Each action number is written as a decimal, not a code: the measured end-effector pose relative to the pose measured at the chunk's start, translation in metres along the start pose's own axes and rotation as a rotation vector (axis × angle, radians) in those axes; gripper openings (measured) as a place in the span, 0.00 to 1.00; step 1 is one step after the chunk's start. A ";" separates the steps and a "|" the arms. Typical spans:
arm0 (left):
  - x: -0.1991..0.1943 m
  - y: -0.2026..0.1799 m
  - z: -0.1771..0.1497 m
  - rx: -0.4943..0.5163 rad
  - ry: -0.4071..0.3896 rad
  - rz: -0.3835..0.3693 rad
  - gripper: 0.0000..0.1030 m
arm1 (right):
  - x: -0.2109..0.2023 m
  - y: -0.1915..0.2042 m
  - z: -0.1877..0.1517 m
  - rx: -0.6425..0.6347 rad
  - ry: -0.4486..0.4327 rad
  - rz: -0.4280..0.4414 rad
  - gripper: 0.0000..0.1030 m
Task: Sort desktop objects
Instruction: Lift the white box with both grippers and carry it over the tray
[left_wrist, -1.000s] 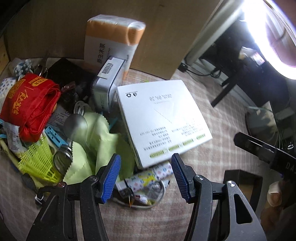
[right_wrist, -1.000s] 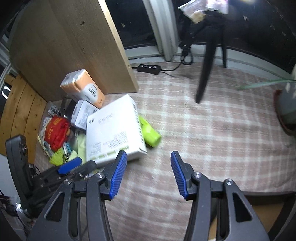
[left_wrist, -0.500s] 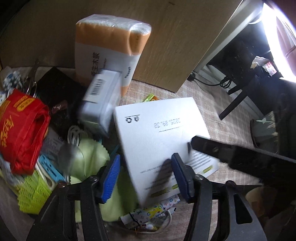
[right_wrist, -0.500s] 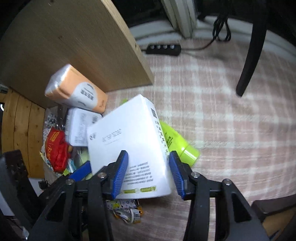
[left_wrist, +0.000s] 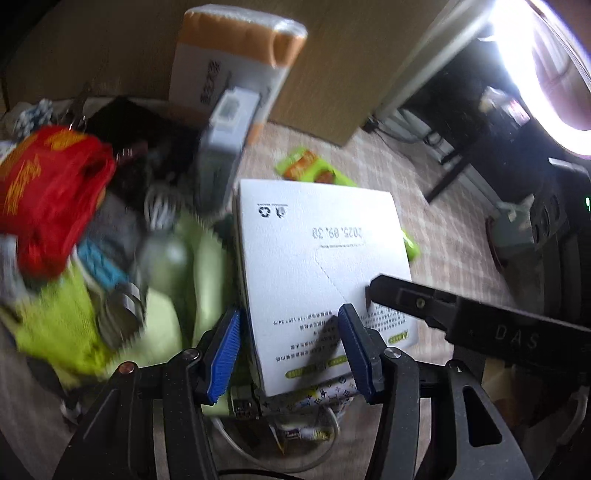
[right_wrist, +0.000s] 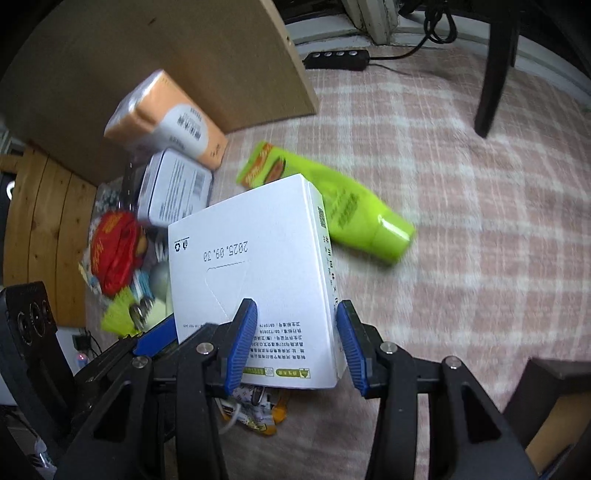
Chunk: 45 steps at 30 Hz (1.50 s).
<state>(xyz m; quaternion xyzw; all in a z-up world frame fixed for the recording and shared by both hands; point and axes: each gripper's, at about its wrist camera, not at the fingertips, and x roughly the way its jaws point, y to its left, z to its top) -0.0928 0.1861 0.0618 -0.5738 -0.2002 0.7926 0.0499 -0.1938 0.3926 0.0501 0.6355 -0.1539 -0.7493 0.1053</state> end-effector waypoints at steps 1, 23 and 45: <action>-0.001 -0.002 -0.007 0.009 0.005 0.001 0.49 | -0.001 -0.001 -0.007 -0.007 0.002 -0.004 0.43; -0.050 -0.078 -0.091 0.152 -0.016 -0.039 0.46 | -0.088 -0.051 -0.112 0.016 -0.080 0.006 0.43; -0.005 -0.284 -0.131 0.484 0.053 -0.163 0.44 | -0.201 -0.245 -0.185 0.314 -0.239 -0.119 0.43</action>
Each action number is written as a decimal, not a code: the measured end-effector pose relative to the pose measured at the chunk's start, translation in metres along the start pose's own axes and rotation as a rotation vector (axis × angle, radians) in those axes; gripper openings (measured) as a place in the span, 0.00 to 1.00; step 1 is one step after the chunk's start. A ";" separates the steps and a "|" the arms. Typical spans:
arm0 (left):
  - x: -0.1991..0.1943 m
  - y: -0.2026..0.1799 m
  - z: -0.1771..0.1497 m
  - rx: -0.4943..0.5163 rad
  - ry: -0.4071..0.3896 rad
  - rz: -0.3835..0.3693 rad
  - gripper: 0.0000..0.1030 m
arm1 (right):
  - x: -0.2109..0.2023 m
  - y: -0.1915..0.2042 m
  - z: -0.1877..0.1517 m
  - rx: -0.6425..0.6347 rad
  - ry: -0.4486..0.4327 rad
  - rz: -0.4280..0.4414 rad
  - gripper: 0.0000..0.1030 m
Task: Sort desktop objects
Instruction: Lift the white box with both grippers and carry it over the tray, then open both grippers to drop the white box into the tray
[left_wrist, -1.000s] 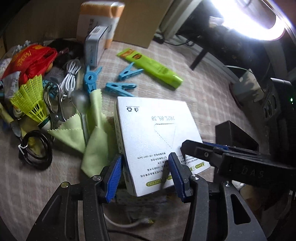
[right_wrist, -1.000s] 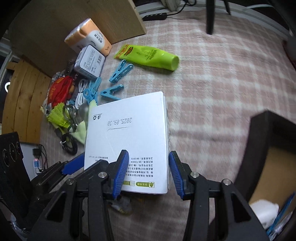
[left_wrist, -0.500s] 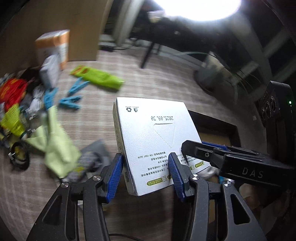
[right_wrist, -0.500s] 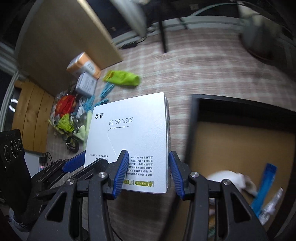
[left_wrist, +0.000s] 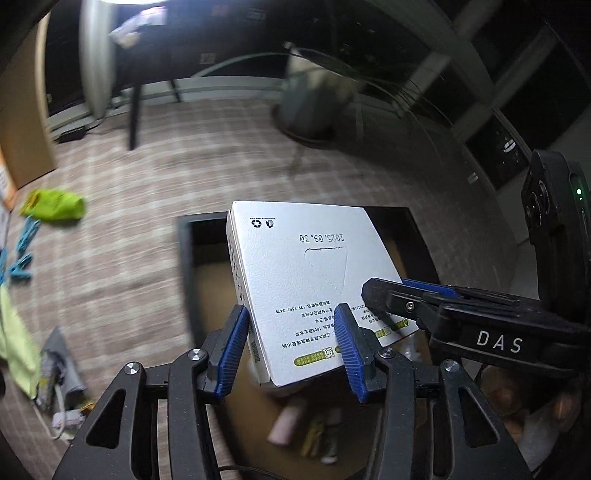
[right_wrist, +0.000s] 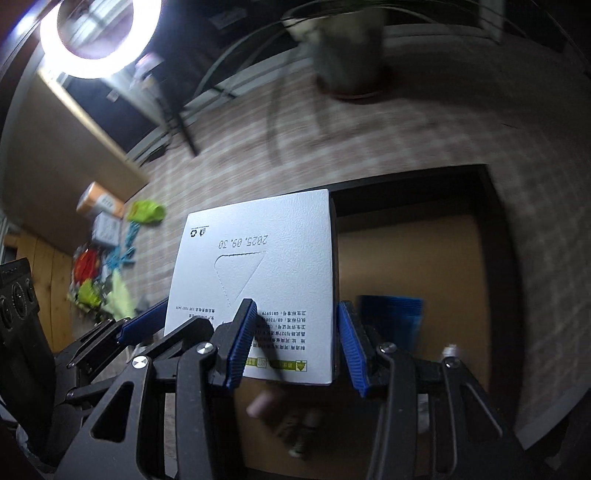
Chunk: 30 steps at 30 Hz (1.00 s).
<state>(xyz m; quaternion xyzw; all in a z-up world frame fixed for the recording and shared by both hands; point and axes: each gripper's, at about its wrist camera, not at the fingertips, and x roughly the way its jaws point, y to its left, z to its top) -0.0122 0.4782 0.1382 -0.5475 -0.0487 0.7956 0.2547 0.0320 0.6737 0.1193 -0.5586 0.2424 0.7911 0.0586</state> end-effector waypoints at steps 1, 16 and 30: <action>0.003 -0.006 0.001 0.008 0.004 -0.003 0.43 | -0.002 -0.008 0.000 0.011 -0.002 -0.003 0.43; 0.001 -0.002 -0.004 -0.027 0.022 0.018 0.35 | -0.006 -0.004 -0.001 -0.054 0.010 0.013 0.43; -0.065 0.125 -0.039 -0.141 0.014 0.148 0.35 | 0.018 0.109 -0.019 -0.259 0.063 0.038 0.43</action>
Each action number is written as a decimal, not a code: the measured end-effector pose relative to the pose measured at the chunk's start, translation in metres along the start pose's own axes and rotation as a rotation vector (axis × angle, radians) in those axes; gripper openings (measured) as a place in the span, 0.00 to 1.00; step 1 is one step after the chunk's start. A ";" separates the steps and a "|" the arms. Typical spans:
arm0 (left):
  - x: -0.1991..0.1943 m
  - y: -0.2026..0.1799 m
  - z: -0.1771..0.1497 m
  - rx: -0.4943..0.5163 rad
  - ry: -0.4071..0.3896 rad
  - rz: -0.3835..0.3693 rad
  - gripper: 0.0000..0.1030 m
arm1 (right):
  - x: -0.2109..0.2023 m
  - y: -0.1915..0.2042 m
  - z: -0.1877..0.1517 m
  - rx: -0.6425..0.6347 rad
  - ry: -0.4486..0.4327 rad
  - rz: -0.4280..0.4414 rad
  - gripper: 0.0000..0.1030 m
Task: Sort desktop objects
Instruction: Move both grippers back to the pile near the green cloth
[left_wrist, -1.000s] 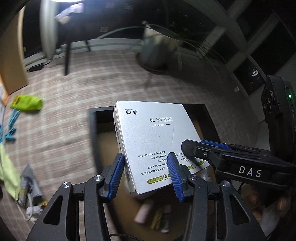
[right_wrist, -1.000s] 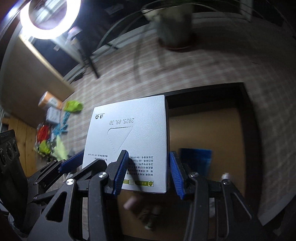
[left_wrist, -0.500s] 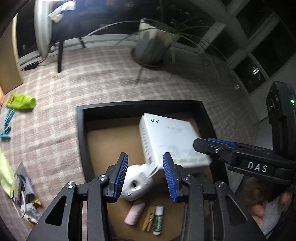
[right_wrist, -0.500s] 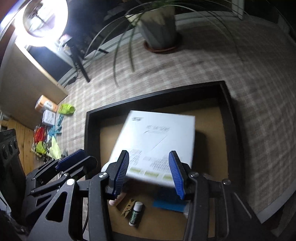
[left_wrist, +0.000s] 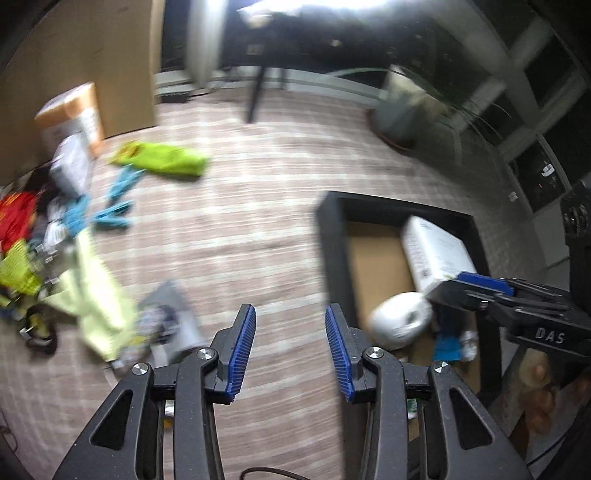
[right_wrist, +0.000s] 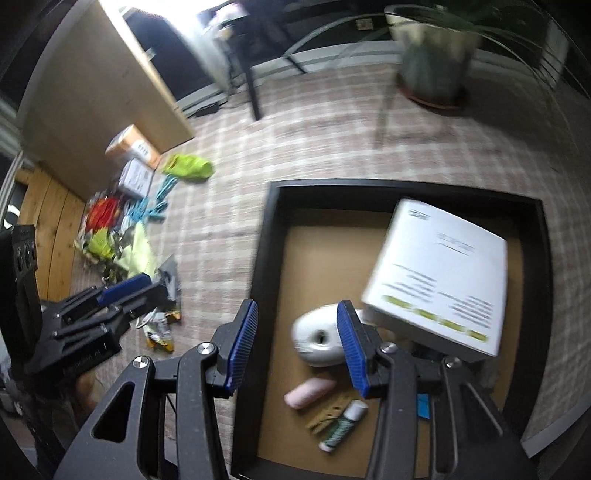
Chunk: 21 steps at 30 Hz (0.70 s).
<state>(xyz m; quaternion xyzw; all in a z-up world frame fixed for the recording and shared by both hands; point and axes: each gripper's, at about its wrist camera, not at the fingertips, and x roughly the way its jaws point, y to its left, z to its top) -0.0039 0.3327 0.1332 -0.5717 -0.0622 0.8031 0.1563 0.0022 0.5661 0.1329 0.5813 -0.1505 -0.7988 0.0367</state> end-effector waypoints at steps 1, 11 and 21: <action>-0.003 0.012 -0.001 -0.010 0.000 0.012 0.35 | 0.002 0.010 0.001 -0.010 0.004 0.007 0.43; -0.021 0.120 -0.008 -0.090 0.012 0.075 0.35 | 0.035 0.088 0.002 -0.093 0.050 0.030 0.43; 0.009 0.151 -0.005 -0.062 0.087 0.032 0.35 | 0.102 0.140 0.008 -0.070 0.164 0.078 0.43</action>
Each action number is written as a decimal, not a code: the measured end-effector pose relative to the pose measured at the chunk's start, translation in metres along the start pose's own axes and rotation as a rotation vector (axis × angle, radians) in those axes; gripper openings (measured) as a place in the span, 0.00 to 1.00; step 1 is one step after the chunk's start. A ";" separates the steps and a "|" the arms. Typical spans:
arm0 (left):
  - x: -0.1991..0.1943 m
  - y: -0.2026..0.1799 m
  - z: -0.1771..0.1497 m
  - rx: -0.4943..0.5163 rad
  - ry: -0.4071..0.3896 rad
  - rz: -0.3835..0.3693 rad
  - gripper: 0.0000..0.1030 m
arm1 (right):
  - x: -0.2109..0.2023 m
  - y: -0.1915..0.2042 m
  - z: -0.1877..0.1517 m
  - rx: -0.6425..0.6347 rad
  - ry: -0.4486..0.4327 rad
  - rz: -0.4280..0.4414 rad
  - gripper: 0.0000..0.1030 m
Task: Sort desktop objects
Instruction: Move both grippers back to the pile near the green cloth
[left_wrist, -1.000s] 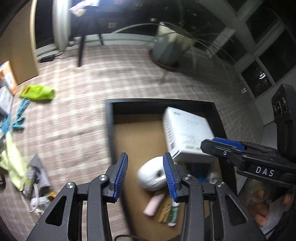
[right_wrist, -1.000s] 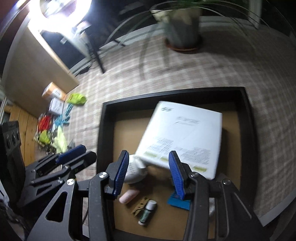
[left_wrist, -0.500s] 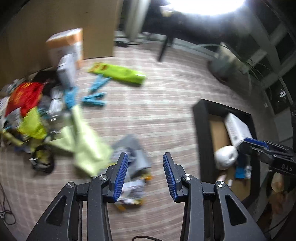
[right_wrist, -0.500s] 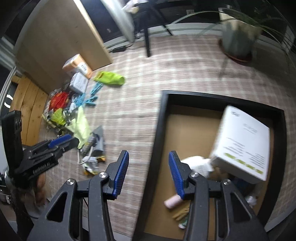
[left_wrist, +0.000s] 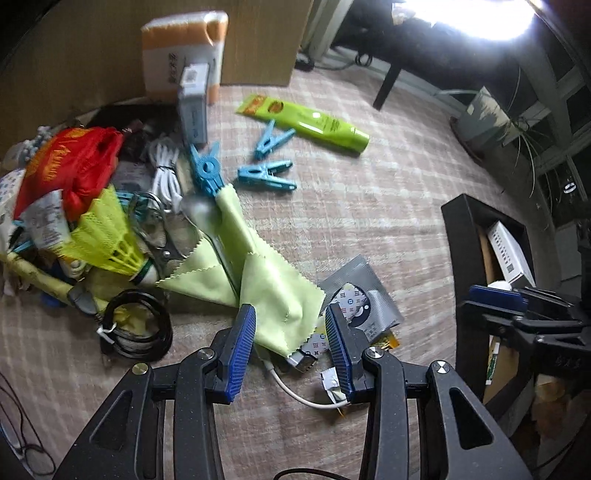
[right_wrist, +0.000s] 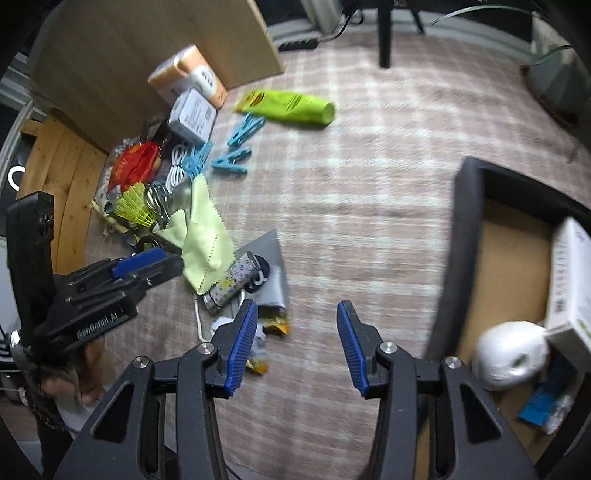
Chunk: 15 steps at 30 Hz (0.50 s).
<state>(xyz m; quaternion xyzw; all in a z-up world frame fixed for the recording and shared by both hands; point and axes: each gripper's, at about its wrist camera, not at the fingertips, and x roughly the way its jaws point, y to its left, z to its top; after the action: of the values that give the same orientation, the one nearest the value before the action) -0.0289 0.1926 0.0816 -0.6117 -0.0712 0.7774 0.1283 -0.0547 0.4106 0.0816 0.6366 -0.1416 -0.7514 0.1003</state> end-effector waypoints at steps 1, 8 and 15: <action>0.004 0.000 0.001 0.007 0.006 -0.001 0.35 | 0.005 0.002 0.002 0.003 0.008 0.000 0.42; 0.020 0.002 0.008 0.037 0.036 0.008 0.35 | 0.039 0.008 0.010 0.025 0.064 0.000 0.38; 0.026 0.007 0.010 0.019 0.033 0.050 0.35 | 0.052 0.011 0.011 0.026 0.092 0.016 0.29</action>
<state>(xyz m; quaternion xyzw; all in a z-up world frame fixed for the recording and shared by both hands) -0.0451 0.1944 0.0578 -0.6248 -0.0461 0.7708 0.1157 -0.0747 0.3836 0.0388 0.6707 -0.1516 -0.7185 0.1046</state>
